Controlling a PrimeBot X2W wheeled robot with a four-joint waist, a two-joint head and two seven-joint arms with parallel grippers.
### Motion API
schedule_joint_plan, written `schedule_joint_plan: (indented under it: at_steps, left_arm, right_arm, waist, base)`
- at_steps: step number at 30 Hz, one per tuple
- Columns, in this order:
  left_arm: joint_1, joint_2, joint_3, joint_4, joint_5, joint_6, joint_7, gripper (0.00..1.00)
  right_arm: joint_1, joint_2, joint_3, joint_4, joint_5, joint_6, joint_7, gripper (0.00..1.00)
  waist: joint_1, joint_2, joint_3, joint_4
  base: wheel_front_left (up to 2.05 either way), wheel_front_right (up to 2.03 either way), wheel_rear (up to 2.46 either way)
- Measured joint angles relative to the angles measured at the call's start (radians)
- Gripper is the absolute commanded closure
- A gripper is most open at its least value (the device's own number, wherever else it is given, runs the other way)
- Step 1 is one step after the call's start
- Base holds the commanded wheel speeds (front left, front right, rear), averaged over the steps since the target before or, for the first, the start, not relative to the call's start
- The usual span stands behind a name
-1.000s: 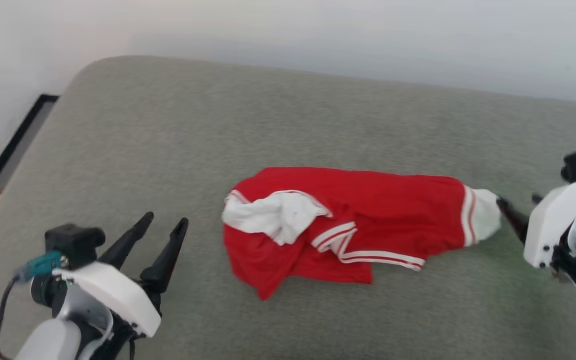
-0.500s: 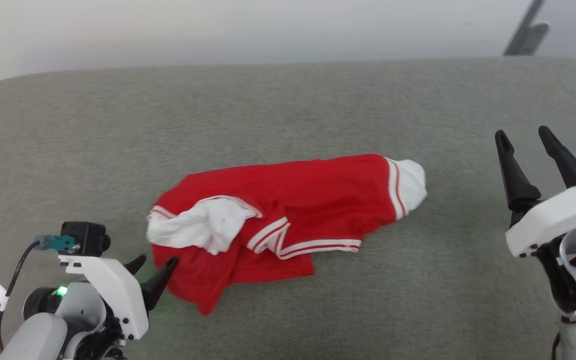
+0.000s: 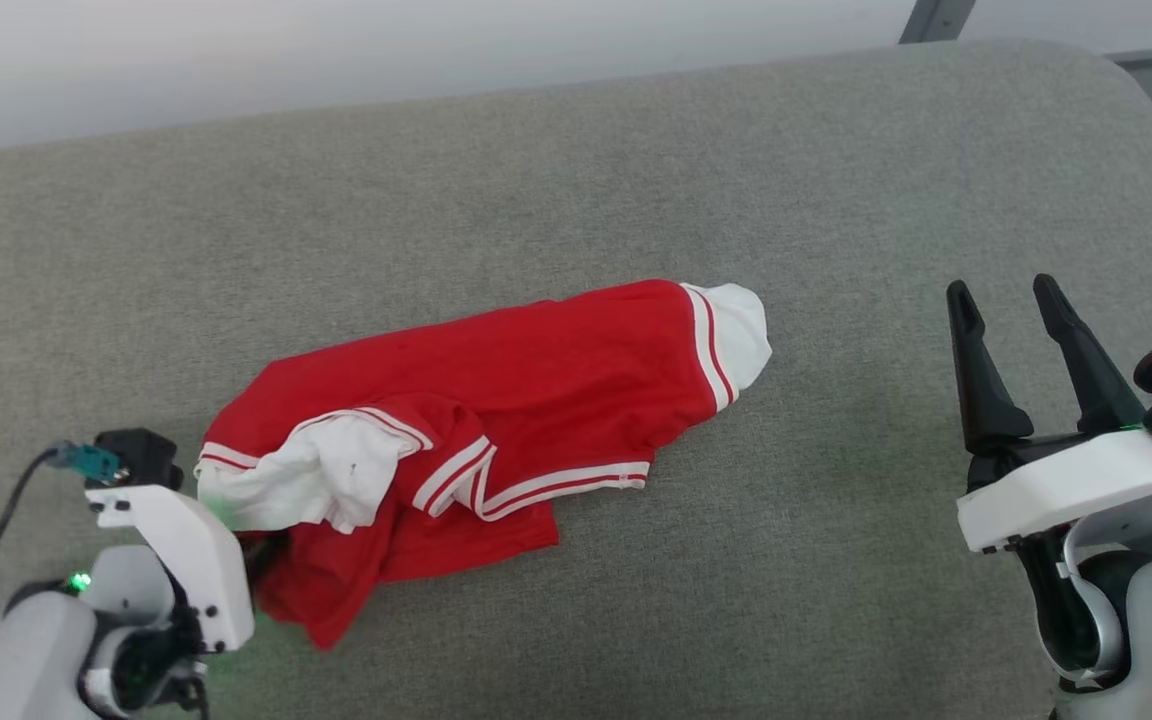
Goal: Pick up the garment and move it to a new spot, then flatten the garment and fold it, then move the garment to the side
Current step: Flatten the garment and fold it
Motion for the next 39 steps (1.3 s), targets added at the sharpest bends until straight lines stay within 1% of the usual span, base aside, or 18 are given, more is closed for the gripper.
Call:
schedule_joint_plan:
  at_steps: [5,9,11,13,14,17,21,22,23,24,26,28,31,34,36,38,39]
  left_arm:
    - [-0.056,0.049,-0.008,0.044,0.036,-0.032,-0.011,1.00]
    - [-0.120,0.132,-0.006,0.069,0.086,-0.050,-0.029,1.00]
    - [-0.151,0.175,-0.006,0.074,0.134,-0.058,-0.062,1.00]
    - [-0.197,0.207,-0.004,0.080,0.154,-0.069,-0.095,1.00]
    - [-0.218,0.222,-0.007,0.084,0.181,-0.074,-0.114,1.00]
    - [-0.254,0.235,-0.013,0.133,0.190,-0.083,-0.127,1.00]
    - [-0.281,0.211,-0.033,0.215,0.171,-0.094,-0.089,1.00]
    - [-0.286,0.208,-0.040,0.230,0.169,-0.098,-0.082,0.91]
    - [-0.306,0.201,-0.050,0.260,0.166,-0.101,-0.070,0.60]
    - [-0.316,0.201,-0.057,0.272,0.164,-0.102,-0.054,0.00]
    - [-0.327,0.199,-0.059,0.281,0.157,-0.104,-0.039,0.00]
    - [-0.351,0.202,-0.065,0.291,0.142,-0.107,0.004,0.00]
    - [-0.381,0.209,-0.083,0.267,0.125,-0.109,0.072,0.00]
    - [-0.411,0.219,-0.102,0.213,0.124,-0.110,0.149,0.00]
    - [-0.425,0.212,-0.102,0.163,0.108,-0.108,0.190,0.00]
    - [-0.431,0.200,-0.111,0.103,0.099,-0.098,0.236,0.00]
    - [-0.431,0.197,-0.118,0.072,0.098,-0.086,0.264,0.00]
  right_arm:
    - [0.000,0.008,-0.013,-0.007,0.005,0.000,-0.013,0.00]
    - [-0.001,0.010,-0.031,-0.021,0.004,0.000,-0.016,0.00]
    - [-0.002,0.011,-0.036,-0.030,0.000,0.000,-0.016,0.00]
    - [-0.002,0.012,-0.039,-0.033,-0.002,0.000,-0.017,0.00]
    - [-0.002,0.012,-0.039,-0.034,-0.002,0.000,-0.019,0.00]
    - [-0.002,0.012,-0.040,-0.034,-0.003,0.000,-0.019,0.00]
    - [0.001,0.013,-0.034,-0.030,-0.001,0.000,-0.015,0.00]
    - [0.003,0.013,-0.033,-0.029,-0.001,0.000,-0.014,0.00]
    - [0.006,0.014,-0.033,-0.027,0.001,0.000,-0.013,0.00]
    - [0.006,0.014,-0.030,-0.027,0.001,0.000,-0.009,0.00]
    - [0.006,0.014,-0.027,-0.027,0.001,0.000,-0.006,0.00]
    - [0.006,0.014,-0.026,-0.027,-0.001,0.000,-0.006,0.00]
    - [0.006,0.013,-0.026,-0.030,-0.002,0.000,-0.005,0.00]
    - [0.007,0.010,-0.029,-0.034,-0.004,0.000,-0.005,0.00]
    - [0.007,0.011,-0.029,-0.035,-0.004,0.000,-0.005,0.00]
    - [0.007,0.011,-0.029,-0.036,-0.004,0.000,-0.005,0.00]
    - [0.007,0.011,-0.029,-0.037,-0.004,0.000,-0.005,0.00]
  waist:
    - [0.0000,0.0000,0.015,-0.007]
    - [0.0000,0.0000,0.024,-0.007]
    - [0.0000,-0.0001,0.028,-0.008]
    - [0.0000,-0.0001,0.028,-0.010]
    - [0.0000,-0.0001,0.029,-0.011]
    - [0.0000,-0.0001,0.025,-0.013]
    - [0.0000,-0.0001,0.019,-0.014]
    - [0.0000,-0.0001,0.019,-0.013]
    - [0.0000,-0.0001,0.019,-0.011]
    - [0.0000,-0.0001,0.018,-0.011]
    - [0.0000,-0.0001,0.017,-0.011]
    - [0.0000,0.0000,0.016,-0.010]
    - [0.0000,-0.0001,0.013,-0.007]
    - [0.0000,-0.0001,0.011,-0.004]
    - [0.0000,-0.0001,0.008,-0.002]
    - [0.0000,-0.0001,0.005,-0.002]
    - [0.0000,0.0000,0.004,-0.003]
  base:
    - [0.00,0.00,0.00]
    - [0.00,0.00,0.00]
    - [0.00,0.00,0.00]
    - [0.00,0.00,0.00]
    - [0.00,0.00,0.00]
    - [0.00,0.00,0.00]
    - [0.00,0.00,0.00]
    - [0.00,0.00,0.00]
    - [0.00,0.00,0.00]
    - [0.00,0.00,0.00]
    - [0.00,0.00,0.00]
    - [0.00,0.00,0.00]
    - [0.00,0.00,0.00]
    - [0.00,0.00,0.00]
    - [0.00,0.00,0.00]
    - [0.00,0.00,0.00]
    - [0.00,0.00,0.00]
